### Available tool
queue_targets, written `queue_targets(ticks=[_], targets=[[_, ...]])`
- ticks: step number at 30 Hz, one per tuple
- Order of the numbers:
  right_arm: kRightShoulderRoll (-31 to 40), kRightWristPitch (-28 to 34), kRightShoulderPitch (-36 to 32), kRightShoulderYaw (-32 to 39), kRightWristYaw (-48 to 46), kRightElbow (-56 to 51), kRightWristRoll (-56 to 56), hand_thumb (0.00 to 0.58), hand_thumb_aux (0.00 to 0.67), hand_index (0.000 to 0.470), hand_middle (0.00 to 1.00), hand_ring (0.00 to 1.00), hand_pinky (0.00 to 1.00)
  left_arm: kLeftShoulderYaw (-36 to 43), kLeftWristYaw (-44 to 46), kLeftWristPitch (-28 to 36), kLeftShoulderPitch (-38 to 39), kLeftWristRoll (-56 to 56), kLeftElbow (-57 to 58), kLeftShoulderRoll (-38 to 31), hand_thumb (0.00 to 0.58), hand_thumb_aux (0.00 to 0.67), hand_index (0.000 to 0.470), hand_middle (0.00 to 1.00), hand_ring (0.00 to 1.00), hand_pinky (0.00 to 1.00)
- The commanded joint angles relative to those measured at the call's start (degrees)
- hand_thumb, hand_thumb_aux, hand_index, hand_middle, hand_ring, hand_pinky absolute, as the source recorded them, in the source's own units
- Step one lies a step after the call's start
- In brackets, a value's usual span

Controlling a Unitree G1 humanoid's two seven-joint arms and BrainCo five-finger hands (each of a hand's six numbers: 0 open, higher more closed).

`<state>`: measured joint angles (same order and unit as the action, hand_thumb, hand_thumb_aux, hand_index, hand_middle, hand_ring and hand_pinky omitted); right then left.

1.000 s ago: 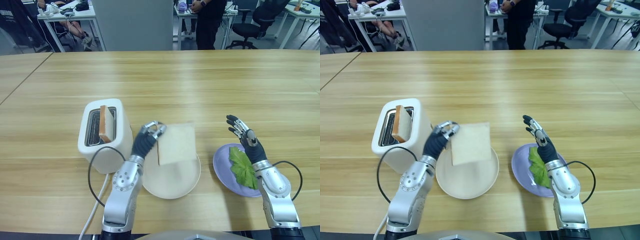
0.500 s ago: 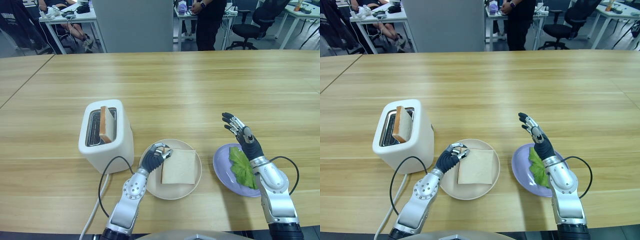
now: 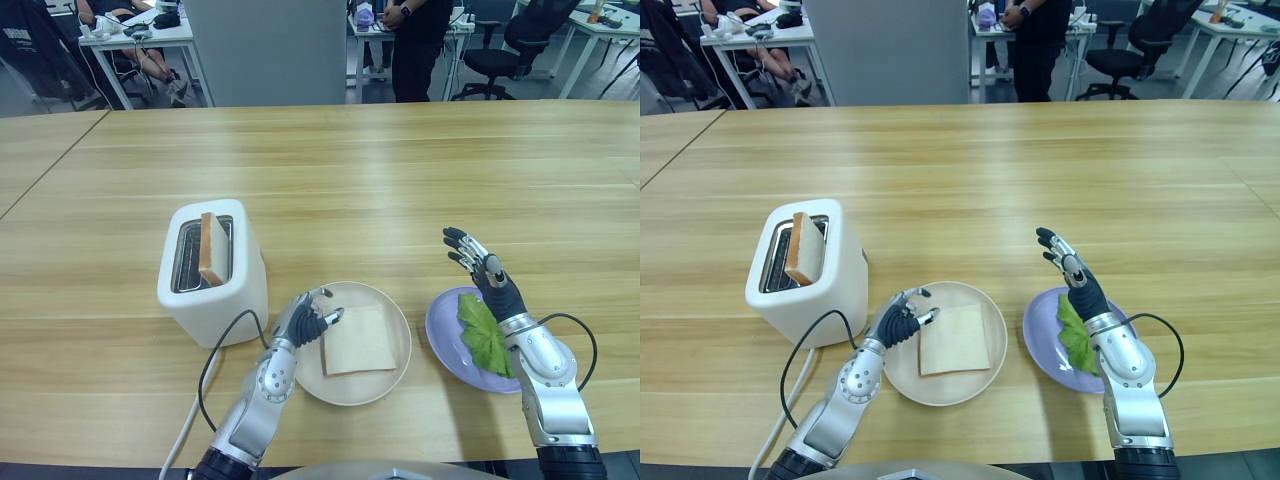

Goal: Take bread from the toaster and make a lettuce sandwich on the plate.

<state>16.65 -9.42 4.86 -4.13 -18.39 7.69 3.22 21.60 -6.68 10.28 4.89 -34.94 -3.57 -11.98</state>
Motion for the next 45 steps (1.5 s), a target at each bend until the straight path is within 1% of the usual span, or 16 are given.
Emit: queue_targets(ticks=[1, 7, 9, 11, 13, 15, 17, 19, 21, 22, 23, 27, 30, 33, 38, 45], targets=[[0.14, 0.41, -0.13, -0.02, -0.34, -1.19, 0.56, 0.0, 0.0, 0.0, 0.0, 0.0, 0.0, 2.87, -2.69, 4.02, -0.8, -10.34, 0.69, -1.77, 0.0, 0.0, 0.0, 1.0, 1.0, 1.0], [0.15, 0.44, -0.3, -0.09, -0.46, -1.54, 0.56, 0.0, 0.0, 0.0, 0.0, 0.0, 0.0, 5.49, -5.0, 9.79, -1.32, -24.95, -2.34, -3.88, 0.0, 0.0, 0.0, 0.87, 0.87, 0.87], [0.35, 0.32, -0.41, -0.01, -0.52, -1.65, 0.26, 0.0, 0.0, 0.0, 0.0, 0.0, 0.0, 5.16, -5.72, 10.73, -0.79, -27.16, -4.56, -3.65, 0.0, 0.0, 0.0, 0.87, 0.87, 0.87], [1.78, -0.69, -1.23, -0.1, -0.23, -2.33, -1.91, 0.0, 0.0, 0.0, 0.0, 0.0, 0.0, 2.57, -8.55, 9.84, 0.66, -24.63, -9.24, -1.38, 0.0, 0.0, 0.0, 0.8, 0.8, 0.8], [5.59, -1.33, -3.17, -0.23, -0.8, -4.28, -5.32, 0.0, 0.0, 0.0, 0.0, 0.0, 0.0, -0.91, -11.94, 5.7, 2.71, -16.93, -14.87, 2.6, 0.0, 0.0, 0.0, 0.7, 0.7, 0.7], [11.41, -5.43, -6.19, -0.36, 0.42, -8.66, -11.56, 0.0, 0.0, 0.0, 0.0, 0.0, 0.0, -3.41, -12.52, -0.73, 5.34, -5.24, -18.83, 7.64, 0.0, 0.0, 0.0, 0.58, 0.58, 0.58], [17.14, -10.52, -9.32, -0.52, 1.84, -14.87, -15.92, 0.0, 0.0, 0.0, 0.0, 0.0, 0.0, -4.49, -11.8, -6.75, 7.34, 3.23, -20.53, 10.37, 0.0, 0.0, 0.0, 0.53, 0.53, 0.53], [23.94, -18.99, -12.43, 1.76, 6.6, -23.16, -24.25, 0.0, 0.0, 0.0, 0.0, 0.0, 0.0, -6.06, -11.24, -10.7, 9.11, 8.78, -21.08, 11.98, 0.0, 0.0, 0.0, 0.43, 0.43, 0.43], [29.63, -27.18, -15.83, 4.93, 13.36, -31.91, -32.67, 0.0, 0.0, 0.0, 0.0, 0.0, 0.0, -7.49, -11.88, -12.85, 10.67, 10.21, -21.33, 12.31, 0.0, 0.0, 0.0, 0.35, 0.35, 0.35], [31.56, -29.92, -17.57, 6.62, 16.57, -36.2, -35.92, 0.0, 0.0, 0.0, 0.0, 0.0, 0.0, -7.94, -12.18, -13.4, 11.24, 9.83, -21.22, 12.09, 0.0, 0.0, 0.0, 0.28, 0.28, 0.28], [33.52, -32.59, -19.79, 9.06, 21.28, -40.82, -40.38, 0.0, 0.0, 0.0, 0.0, 0.0, 0.0, -8.39, -12.65, -13.72, 12.04, 9.33, -21.2, 12.11, 0.0, 0.0, 0.0, 0.25, 0.25, 0.25], [39.12, -36.56, -26.88, 19.61, 40.08, -54.05, -57.29, 0.0, 0.0, 0.0, 0.0, 0.0, 0.0, -9.6, -13.35, -14.74, 14.49, 9.28, -21.69, 13.06, 0.0, 0.0, 0.0, 0.25, 0.25, 0.25], [41.39, -35.27, -31.47, 29.0, 54.64, -60.22, -69.12, 0.0, 0.0, 0.0, 0.0, 0.0, 0.0, -10.0, -14.03, -15.15, 15.64, 7.76, -21.43, 13.37, 0.0, 0.0, 0.0, 0.24, 0.24, 0.24], [42.31, -34.46, -35.05, 36.0, 65.42, -64.09, -76.19, 0.0, 0.0, 0.0, 0.0, 0.0, 0.0, -10.13, -14.63, -15.39, 16.12, 6.73, -20.86, 13.67, 0.0, 0.0, 0.0, 0.23, 0.23, 0.23], [42.24, -33.49, -37.9, 44.06, 77.06, -68.63, -81.94, 0.0, 0.0, 0.0, 0.0, 0.0, 0.0, -10.36, -14.75, -15.12, 16.42, 6.08, -19.05, 13.8, 0.0, 0.0, 0.0, 0.22, 0.22, 0.22], [42.41, -32.37, -38.18, 50.62, 85.55, -70.97, -84.22, 0.0, 0.0, 0.0, 0.0, 0.0, 0.0, -11.25, -14.89, -15.86, 16.37, 6.72, -16.86, 13.97, 0.0, 0.0, 0.0, 0.22, 0.22, 0.22]])
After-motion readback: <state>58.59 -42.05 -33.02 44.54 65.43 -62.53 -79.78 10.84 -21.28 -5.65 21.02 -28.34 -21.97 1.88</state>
